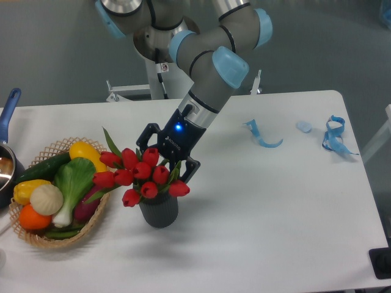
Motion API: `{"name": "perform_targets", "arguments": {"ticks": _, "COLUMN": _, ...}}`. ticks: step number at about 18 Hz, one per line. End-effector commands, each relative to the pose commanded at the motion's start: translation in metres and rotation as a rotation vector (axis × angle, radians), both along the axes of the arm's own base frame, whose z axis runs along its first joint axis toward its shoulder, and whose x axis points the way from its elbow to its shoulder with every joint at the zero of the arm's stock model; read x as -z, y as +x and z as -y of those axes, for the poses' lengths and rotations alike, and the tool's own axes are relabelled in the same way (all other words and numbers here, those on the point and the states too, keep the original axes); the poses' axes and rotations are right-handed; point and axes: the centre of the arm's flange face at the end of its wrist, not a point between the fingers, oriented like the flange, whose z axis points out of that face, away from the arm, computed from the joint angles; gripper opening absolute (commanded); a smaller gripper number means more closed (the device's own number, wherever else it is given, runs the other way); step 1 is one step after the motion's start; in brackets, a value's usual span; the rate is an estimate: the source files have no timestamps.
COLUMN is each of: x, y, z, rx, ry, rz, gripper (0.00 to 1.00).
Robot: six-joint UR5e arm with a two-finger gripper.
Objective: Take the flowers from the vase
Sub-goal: 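Lower the gripper around the tulip stems and close on them, then lift the gripped tulip bunch straight up out of the vase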
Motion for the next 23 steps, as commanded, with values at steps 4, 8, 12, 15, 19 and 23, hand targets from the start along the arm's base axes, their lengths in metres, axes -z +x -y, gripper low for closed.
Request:
{"name": "perform_targets", "arguments": {"ticks": 4, "x": -0.002, "y": -0.003, "z": -0.002, "rx": -0.001, "ry": 0.001, "rz": -0.007, "gripper": 0.35}}
{"name": "perform_targets", "arguments": {"ticks": 8, "x": -0.004, "y": -0.003, "z": -0.002, "rx": -0.001, "ry": 0.003, "rz": -0.011, "gripper": 0.34}}
{"name": "perform_targets", "arguments": {"ticks": 12, "x": -0.008, "y": -0.004, "z": 0.0, "rx": -0.004, "ry": 0.007, "rz": -0.016, "gripper": 0.34}}
{"name": "perform_targets", "arguments": {"ticks": 15, "x": -0.013, "y": 0.0, "z": 0.003, "rx": -0.008, "ry": 0.011, "rz": -0.02, "gripper": 0.34}}
{"name": "perform_targets", "arguments": {"ticks": 19, "x": -0.034, "y": 0.002, "z": 0.008, "rx": -0.07, "ry": 0.015, "rz": 0.018, "gripper": 0.35}}
{"name": "perform_targets", "arguments": {"ticks": 23, "x": -0.054, "y": 0.006, "z": 0.017, "rx": -0.124, "ry": 0.022, "rz": 0.04, "gripper": 0.35}}
